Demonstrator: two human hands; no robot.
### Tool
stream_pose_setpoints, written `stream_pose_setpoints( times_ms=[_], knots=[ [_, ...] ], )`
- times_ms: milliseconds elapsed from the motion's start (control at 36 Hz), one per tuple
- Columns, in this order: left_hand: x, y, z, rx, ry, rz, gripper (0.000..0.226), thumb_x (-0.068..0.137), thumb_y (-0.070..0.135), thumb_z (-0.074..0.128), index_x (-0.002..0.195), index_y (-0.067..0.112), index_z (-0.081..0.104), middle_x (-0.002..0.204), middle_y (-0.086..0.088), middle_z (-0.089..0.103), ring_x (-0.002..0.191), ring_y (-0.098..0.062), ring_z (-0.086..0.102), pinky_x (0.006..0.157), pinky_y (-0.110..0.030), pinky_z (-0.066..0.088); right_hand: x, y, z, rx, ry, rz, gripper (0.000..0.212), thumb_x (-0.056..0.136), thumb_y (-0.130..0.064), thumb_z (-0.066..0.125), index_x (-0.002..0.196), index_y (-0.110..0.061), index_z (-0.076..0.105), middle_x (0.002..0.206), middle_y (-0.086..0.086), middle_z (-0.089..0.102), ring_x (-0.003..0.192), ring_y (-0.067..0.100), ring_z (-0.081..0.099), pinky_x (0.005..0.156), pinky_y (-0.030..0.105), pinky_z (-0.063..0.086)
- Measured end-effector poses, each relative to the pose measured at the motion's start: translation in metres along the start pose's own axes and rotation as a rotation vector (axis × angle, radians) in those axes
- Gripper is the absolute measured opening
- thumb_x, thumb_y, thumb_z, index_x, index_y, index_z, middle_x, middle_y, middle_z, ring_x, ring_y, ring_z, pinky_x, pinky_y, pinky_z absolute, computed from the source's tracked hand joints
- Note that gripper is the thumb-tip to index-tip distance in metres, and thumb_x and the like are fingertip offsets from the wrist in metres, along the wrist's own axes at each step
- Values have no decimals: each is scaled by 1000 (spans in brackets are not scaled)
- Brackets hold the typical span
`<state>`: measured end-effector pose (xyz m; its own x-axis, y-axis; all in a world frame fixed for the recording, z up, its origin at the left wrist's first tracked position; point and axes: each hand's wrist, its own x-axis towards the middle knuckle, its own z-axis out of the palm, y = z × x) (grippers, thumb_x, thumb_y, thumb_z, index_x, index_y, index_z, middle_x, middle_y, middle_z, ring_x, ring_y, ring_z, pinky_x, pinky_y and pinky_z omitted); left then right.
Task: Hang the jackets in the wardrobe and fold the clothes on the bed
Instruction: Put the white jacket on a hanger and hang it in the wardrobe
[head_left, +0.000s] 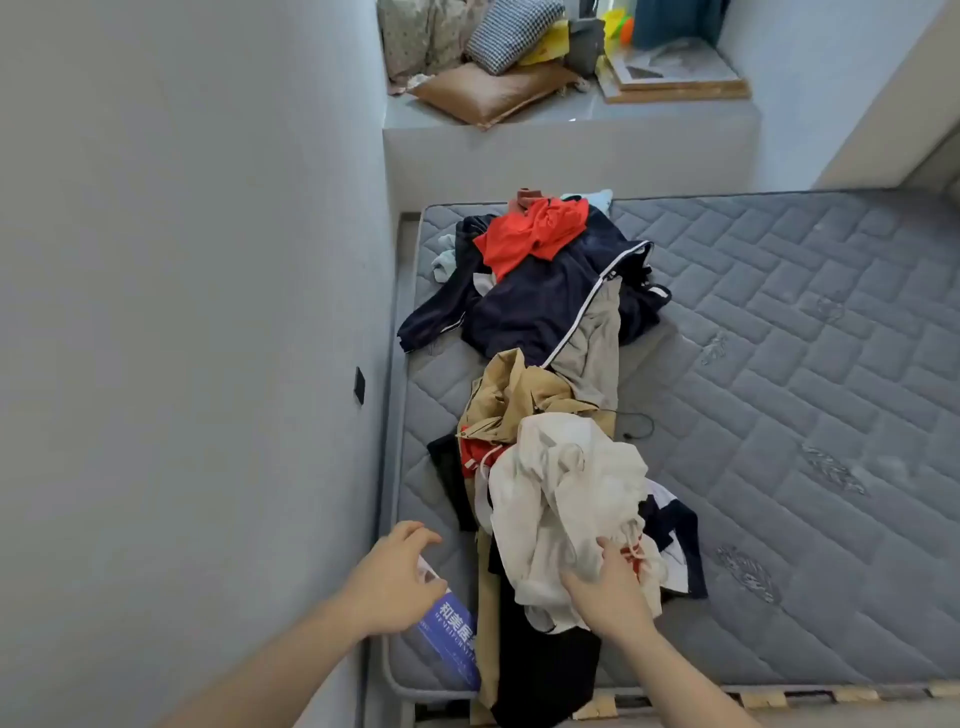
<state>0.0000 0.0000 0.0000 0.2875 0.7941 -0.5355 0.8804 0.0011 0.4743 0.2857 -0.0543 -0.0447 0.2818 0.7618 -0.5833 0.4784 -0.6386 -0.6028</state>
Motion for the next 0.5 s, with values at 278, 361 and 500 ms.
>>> stream_pose_setpoints(
  times_ms=[278,361,500],
  knots=[
    [62,-33,11,-115,-164,-80,46,97,46,62,138,27,49,137,12,45,113,-6,56,81,-14,54,62,11,44,58,236,229,21,94,-27,61,113,-19,57,107,-2,63,98,22,61,84,39,50],
    [63,-37,13,-88,-176,-64,45,97,46,61,136,26,51,134,10,49,111,-7,58,84,-16,53,60,11,40,12,277,199,7,97,-18,54,96,-21,61,90,-1,66,84,22,62,73,37,50],
    [55,-21,-1,-41,-173,4,45,94,42,63,136,29,52,133,14,50,103,1,57,88,-15,47,26,-20,5,188,451,-88,39,100,-17,56,66,-23,39,60,-10,48,58,7,42,55,31,36]
  ],
)
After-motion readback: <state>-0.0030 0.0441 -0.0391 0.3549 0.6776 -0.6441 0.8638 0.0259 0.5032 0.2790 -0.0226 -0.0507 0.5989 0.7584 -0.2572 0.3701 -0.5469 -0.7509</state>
